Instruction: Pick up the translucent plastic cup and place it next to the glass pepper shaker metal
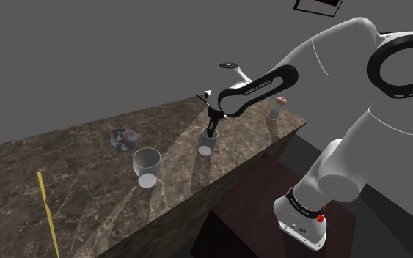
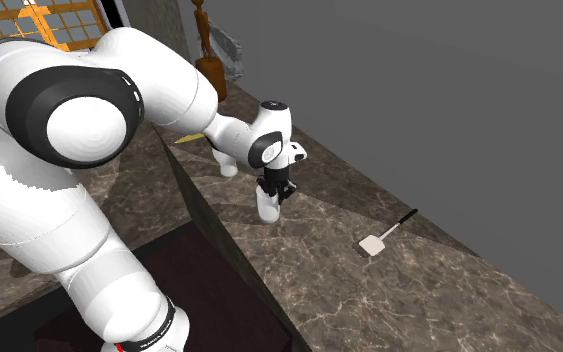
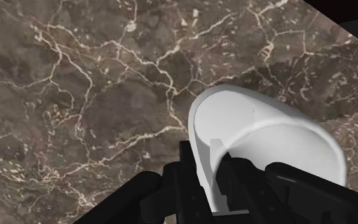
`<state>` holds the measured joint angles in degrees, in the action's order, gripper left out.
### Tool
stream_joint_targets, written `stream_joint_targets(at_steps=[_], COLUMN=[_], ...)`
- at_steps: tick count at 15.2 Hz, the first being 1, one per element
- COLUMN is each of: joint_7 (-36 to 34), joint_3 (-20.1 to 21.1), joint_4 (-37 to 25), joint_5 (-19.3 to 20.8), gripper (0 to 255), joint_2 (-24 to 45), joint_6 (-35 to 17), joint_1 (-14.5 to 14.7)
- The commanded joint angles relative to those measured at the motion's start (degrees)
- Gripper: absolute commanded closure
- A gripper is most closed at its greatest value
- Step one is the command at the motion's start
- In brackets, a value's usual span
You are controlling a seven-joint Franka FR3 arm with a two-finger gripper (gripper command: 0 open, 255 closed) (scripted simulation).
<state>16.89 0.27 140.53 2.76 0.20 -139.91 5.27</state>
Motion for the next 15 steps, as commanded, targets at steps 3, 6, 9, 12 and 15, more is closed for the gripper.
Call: stream_joint_targets(at_steps=[3, 6, 9, 12, 15], joint_7=[0.00, 0.15, 0.29, 0.42, 0.53], joint_3=[0.01, 0.02, 0.03, 0.04, 0.04], joint_4=[0.00, -0.60, -1.32, -2.16, -3.12], joint_5=[0.00, -0.15, -0.28, -0.39, -0.49], gripper=[255, 255, 255, 255, 255], joint_2=[0.03, -1.81, -3.54, -5.15, -6.65], joint_6=[-0.01, 2.44, 4.88, 7.33, 9.78], joint_1=[0.01, 0.02, 0.04, 0.06, 0.08])
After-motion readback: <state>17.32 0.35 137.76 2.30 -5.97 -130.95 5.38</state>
